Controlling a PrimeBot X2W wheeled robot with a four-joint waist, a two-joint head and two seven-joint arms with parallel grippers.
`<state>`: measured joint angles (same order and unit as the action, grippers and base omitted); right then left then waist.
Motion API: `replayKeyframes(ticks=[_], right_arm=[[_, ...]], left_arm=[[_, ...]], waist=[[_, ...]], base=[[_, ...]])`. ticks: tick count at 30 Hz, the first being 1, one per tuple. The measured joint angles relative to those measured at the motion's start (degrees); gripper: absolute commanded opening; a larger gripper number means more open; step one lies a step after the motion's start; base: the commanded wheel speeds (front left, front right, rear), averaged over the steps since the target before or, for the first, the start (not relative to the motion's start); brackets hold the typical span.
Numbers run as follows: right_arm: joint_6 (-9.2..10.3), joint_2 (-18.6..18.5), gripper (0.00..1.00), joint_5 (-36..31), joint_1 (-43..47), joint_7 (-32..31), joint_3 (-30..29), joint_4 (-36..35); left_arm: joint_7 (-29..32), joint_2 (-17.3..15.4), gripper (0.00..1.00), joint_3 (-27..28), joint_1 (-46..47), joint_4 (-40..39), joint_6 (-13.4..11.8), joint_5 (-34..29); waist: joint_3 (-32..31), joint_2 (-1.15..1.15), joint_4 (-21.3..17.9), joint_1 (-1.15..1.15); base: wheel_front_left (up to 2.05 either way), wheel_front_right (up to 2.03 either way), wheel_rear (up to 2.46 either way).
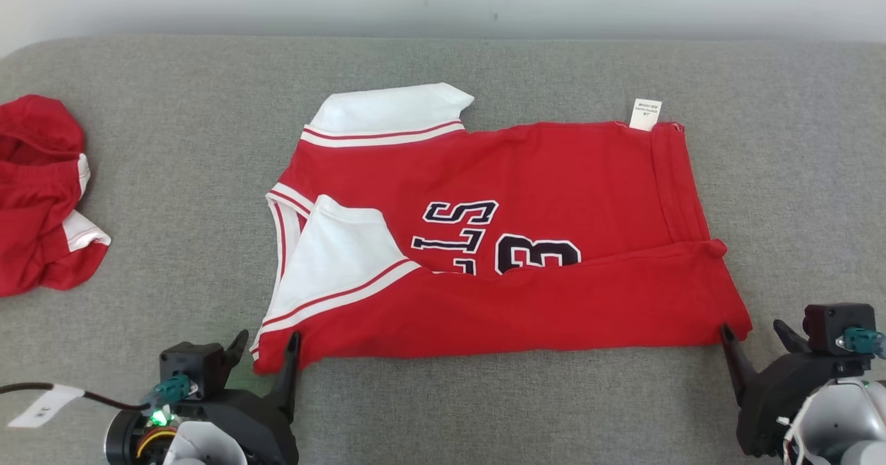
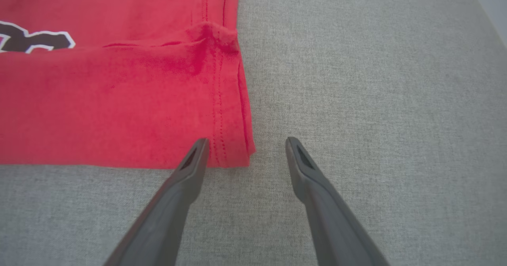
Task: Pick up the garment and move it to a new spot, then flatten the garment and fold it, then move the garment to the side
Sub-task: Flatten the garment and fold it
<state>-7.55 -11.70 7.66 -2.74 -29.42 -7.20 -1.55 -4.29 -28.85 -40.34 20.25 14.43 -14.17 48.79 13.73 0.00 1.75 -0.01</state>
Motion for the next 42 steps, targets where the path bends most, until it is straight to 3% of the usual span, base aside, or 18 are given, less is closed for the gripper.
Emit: replayKeyframes(ticks=[8, 18, 19, 20, 21, 22, 28, 32, 42], right_arm=[[0.00, 5.10, 1.00, -4.32, -2.41, 2.65, -3.19, 4.78], [0.00, 6.49, 1.00, -4.37, -6.73, 3.70, -3.83, 10.05], [0.00, 6.54, 1.00, -4.05, -6.95, 3.63, -3.78, 10.39], [0.00, 6.57, 0.89, -3.77, -7.28, 3.30, -3.70, 10.85], [0.00, 6.58, 0.49, -3.70, -7.72, 3.16, -3.67, 11.29], [0.00, 6.58, 0.00, -3.68, -7.91, 3.20, -3.59, 11.51], [-0.01, 6.22, 0.00, -1.58, -7.20, 3.23, -3.20, 11.38], [-0.01, 5.55, 0.00, -0.38, -3.57, 2.12, -4.15, 8.76], [-0.03, 5.73, 0.00, 1.60, 6.20, -2.77, -5.80, -0.19]], left_arm=[[1.47, 1.29, 1.00, -1.42, 0.98, 2.34, -1.01, -0.59], [1.30, 2.01, 1.00, -2.03, 2.49, 4.80, 0.37, -0.64], [1.49, 2.08, 0.90, -2.23, 2.69, 5.03, 0.76, -0.65], [1.83, 2.13, 0.54, -2.38, 3.06, 5.28, 1.11, -0.65], [2.01, 2.19, 0.12, -2.60, 3.40, 5.52, 1.43, -0.65], [2.25, 2.25, 0.00, -2.85, 3.59, 5.67, 1.80, -0.67], [2.90, 2.86, 0.00, -3.94, 4.00, 5.82, 3.57, -0.44], [3.22, 1.26, 0.00, -3.79, 1.46, 4.33, 3.59, 0.44], [6.60, -4.65, 0.00, -3.85, -7.33, -5.25, 0.56, 3.16]], waist=[[0.73, 0.00, -0.54, 0.00], [1.58, 0.00, -0.02, 0.01], [1.65, 0.00, 0.06, 0.01], [1.70, 0.00, 0.14, 0.00], [1.72, 0.00, 0.19, 0.00], [1.72, 0.00, 0.23, 0.00], [0.90, 0.01, 0.38, 0.01], [-0.47, 0.01, 0.21, 0.01], [-3.69, 0.01, -1.12, 0.01]], base=[[0.00, 0.00, 0.00], [0.00, 0.00, 0.00], [0.00, 0.00, 0.00], [0.00, 0.00, 0.00], [0.00, 0.00, 0.00], [0.00, 0.00, 0.00], [0.00, 0.00, 0.00], [0.00, 0.00, 0.00], [0.00, 0.00, 0.00]])
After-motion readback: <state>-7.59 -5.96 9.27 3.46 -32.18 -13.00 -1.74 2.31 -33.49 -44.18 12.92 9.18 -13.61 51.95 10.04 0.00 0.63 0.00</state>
